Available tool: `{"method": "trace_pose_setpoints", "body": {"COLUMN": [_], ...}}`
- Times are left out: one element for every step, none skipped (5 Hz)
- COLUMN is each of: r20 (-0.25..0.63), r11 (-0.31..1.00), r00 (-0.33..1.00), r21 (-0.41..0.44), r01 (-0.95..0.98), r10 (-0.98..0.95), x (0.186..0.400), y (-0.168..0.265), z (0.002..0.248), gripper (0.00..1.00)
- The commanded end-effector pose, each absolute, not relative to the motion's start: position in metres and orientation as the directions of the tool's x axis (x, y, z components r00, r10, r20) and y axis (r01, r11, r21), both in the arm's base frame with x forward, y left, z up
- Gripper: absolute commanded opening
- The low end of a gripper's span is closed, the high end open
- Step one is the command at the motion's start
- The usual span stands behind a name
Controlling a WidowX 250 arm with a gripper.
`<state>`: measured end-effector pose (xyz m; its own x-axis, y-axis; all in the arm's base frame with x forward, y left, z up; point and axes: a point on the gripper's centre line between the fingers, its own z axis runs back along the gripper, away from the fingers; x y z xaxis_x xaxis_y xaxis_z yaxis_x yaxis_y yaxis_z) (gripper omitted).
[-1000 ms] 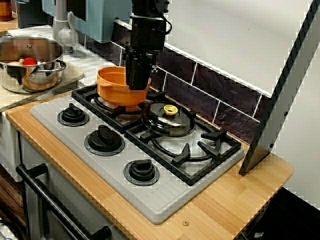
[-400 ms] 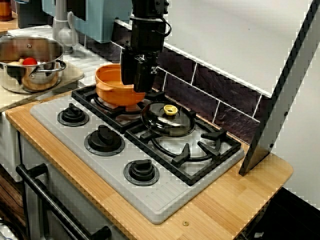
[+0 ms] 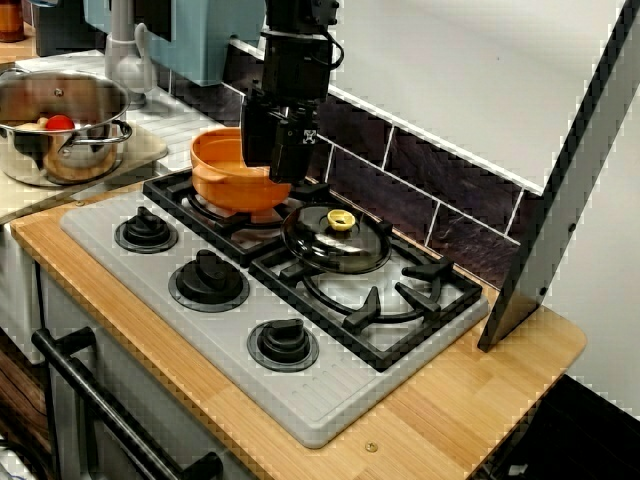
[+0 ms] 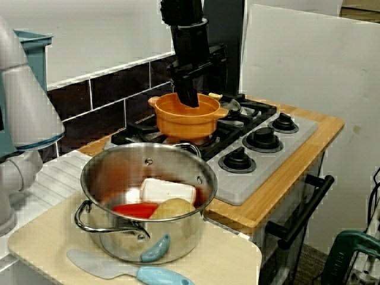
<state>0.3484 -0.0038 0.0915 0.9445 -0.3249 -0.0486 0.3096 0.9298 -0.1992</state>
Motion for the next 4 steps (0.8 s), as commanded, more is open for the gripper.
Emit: {"method": "trace_pose_setpoints", "body": {"r20": [0.033,0.058,0.074,0.118], "r11": [0.907,0.889,0.876,0.901], "r00": [0.935,0.922,0.91,0.912], "r21": [-0.234,-0.248,-0.248,-0.147], "r01": [0.351,0.385,0.413,0.408], "r10": [-0.353,-0.383,-0.408,-0.394], "x": [0.354,0.349,0.34,0.333], "y": [-0.018,-0.03,-0.045,-0.067], "z": [0.136,0.157,0.162,0.156], "gripper": [1.0,1.0,1.0,1.0]}}
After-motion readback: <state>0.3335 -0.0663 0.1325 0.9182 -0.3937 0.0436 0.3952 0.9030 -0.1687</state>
